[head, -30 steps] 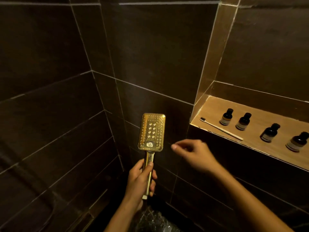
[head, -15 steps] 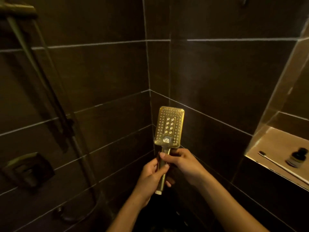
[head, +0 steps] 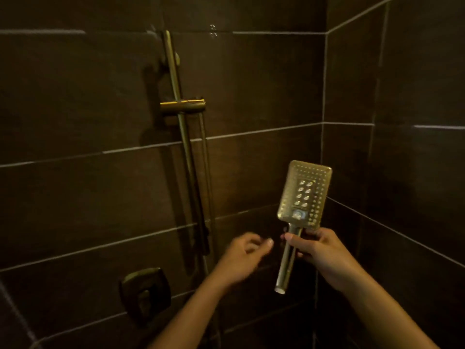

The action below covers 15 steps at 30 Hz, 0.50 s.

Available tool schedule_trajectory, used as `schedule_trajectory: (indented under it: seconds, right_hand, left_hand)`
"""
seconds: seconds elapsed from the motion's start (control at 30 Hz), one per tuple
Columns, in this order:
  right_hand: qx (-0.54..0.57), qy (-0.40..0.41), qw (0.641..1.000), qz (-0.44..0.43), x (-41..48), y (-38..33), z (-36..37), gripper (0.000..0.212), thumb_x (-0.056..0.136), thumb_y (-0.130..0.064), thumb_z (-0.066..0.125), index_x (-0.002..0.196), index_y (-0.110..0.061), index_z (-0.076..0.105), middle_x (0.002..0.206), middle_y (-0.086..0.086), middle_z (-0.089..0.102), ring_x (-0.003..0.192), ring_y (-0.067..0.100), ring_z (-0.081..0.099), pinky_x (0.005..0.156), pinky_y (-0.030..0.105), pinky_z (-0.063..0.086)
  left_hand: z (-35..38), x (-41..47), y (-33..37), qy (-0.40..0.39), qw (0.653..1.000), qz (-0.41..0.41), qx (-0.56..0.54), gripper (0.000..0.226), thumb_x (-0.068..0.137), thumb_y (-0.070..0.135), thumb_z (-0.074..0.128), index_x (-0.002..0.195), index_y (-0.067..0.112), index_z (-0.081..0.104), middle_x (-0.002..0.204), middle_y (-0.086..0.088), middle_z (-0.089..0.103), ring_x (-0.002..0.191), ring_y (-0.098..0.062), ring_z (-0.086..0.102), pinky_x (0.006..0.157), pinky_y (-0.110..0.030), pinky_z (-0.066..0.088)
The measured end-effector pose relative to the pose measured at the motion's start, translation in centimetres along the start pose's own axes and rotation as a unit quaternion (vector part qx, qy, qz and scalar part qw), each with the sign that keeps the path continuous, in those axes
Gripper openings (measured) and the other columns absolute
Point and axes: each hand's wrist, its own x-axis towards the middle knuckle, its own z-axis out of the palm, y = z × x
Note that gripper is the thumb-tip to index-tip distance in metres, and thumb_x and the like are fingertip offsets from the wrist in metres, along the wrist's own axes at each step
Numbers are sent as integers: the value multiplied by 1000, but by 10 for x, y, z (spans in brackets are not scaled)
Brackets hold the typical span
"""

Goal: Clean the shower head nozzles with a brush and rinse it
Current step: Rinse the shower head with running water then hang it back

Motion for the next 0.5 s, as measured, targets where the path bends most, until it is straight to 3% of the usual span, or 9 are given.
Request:
schedule_trajectory:
  seconds: [0.07,0.13,0.2,0.3,0.4,0.5]
  right_hand:
    - [-7,3,1000,-9,18,-15,10,18,88,-10,73,106,-6,76,103,10,79,94,19,75,79,34,51]
    - [-20,7,1000,-16,38,-25,20,16,89,-13,72,104,-8,76,101,7,80,99,20,75,85,37,51]
    - [-30,12,999,-25,54,-32,28,15,90,-14,71,103,-9,77,100,5,80,99,20,75,88,39,51]
    - [-43,15,999,-30,73,-38,41,16,90,-15,71,103,-9,76,99,3,81,96,16,75,84,36,51]
    - [-50,21,998,-21,85,-36,48,13,90,-12,70,100,-9,77,94,3,81,90,15,76,76,31,48]
    - [-56,24,998,1,95,-32,47,16,85,-13,73,100,-13,78,95,0,81,101,18,72,83,32,46]
  left_hand:
    - [-39,32,25,80,996,34,8,17,98,32,66,109,20,65,88,2,72,80,-14,64,70,-27,50]
    - [-78,62,57,139,988,64,29,37,100,33,62,132,15,60,116,-2,72,105,-17,67,86,-29,51]
    - [-108,89,88,175,980,83,38,49,103,33,57,147,15,48,140,-1,61,128,-17,59,102,-31,48]
    - [-133,127,118,215,971,99,39,58,106,34,47,159,20,30,161,-3,41,148,-22,39,122,-46,35]
    - [-126,149,131,283,951,99,77,58,106,34,43,160,23,24,164,-3,35,152,-23,31,124,-45,29]
    - [-115,148,131,411,887,194,81,52,105,26,49,155,22,36,152,3,46,140,-14,44,106,-22,33]
